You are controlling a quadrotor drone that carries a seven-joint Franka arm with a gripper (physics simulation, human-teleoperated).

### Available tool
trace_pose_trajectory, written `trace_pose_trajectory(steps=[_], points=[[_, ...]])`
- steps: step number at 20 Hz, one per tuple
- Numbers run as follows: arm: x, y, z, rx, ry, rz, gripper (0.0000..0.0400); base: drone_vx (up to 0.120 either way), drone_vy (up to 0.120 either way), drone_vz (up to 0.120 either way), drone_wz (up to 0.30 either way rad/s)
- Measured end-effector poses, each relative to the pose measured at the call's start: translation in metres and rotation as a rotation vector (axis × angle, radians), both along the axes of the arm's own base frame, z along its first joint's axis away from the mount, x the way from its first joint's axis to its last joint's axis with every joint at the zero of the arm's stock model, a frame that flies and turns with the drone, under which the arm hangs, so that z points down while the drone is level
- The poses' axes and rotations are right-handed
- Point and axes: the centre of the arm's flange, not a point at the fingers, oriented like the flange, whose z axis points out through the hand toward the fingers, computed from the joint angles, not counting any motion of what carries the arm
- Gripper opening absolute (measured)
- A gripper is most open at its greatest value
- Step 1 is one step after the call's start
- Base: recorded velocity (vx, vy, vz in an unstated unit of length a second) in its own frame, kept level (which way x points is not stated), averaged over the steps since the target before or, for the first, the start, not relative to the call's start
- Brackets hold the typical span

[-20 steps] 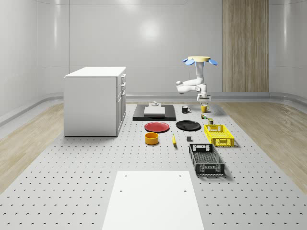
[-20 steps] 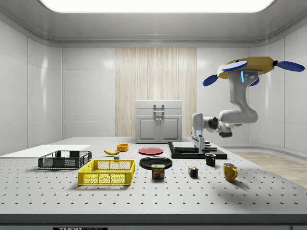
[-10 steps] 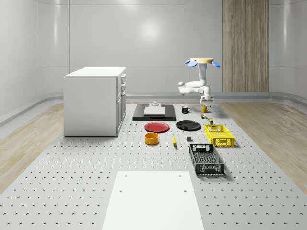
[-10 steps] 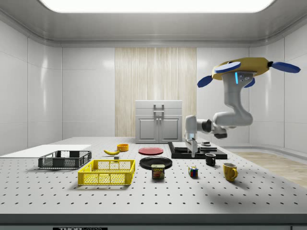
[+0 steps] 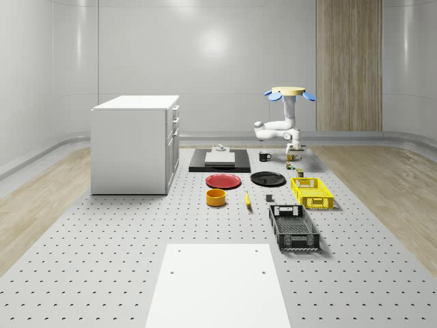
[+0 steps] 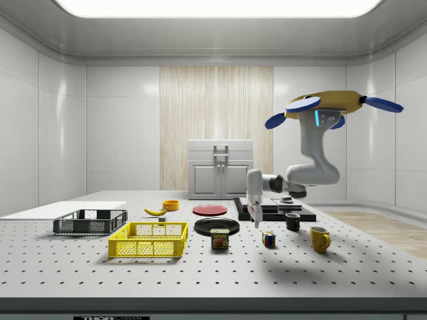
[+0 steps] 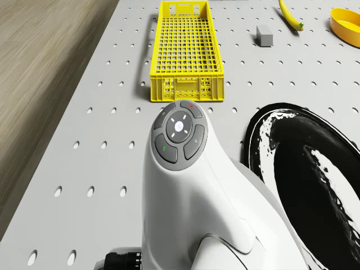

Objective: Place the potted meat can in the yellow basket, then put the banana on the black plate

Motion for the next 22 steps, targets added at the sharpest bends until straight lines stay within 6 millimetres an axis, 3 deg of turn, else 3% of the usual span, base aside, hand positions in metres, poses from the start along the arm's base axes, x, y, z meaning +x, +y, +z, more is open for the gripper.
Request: trace_pose_trajectory(steps=[22], points=[[0.0,0.0,0.0,0.0,0.0,0.0,0.04,0.12,0.0,0.0,0.0]])
